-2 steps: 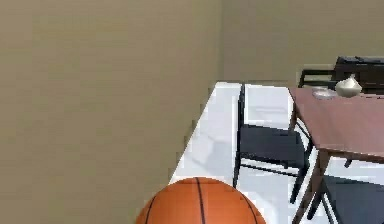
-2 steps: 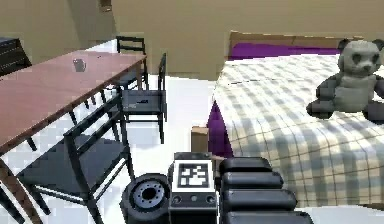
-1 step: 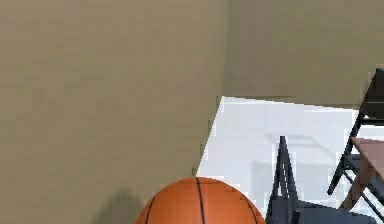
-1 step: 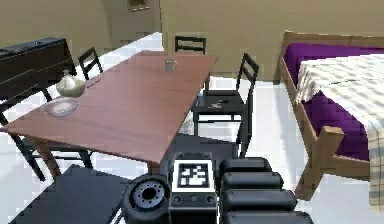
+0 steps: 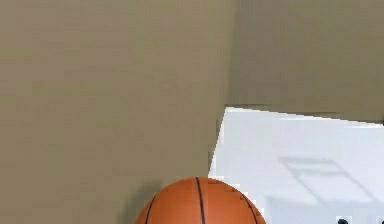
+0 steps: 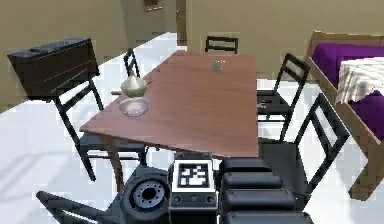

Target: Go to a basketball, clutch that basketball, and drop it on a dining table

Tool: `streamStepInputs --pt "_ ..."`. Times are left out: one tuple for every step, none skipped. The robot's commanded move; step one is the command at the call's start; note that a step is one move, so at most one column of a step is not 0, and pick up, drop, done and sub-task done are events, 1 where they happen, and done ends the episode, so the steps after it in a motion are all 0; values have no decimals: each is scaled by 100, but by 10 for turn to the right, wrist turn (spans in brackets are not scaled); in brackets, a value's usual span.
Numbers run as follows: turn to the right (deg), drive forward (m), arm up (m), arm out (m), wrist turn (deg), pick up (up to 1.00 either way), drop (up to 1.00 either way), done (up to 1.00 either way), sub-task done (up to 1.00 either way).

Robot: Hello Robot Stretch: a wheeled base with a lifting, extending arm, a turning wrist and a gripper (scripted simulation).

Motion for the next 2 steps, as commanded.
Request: streamStepInputs --pt "120 0 0 0 0 0 0 0 0" --pt "0 75 0 0 0 0 0 0 0"
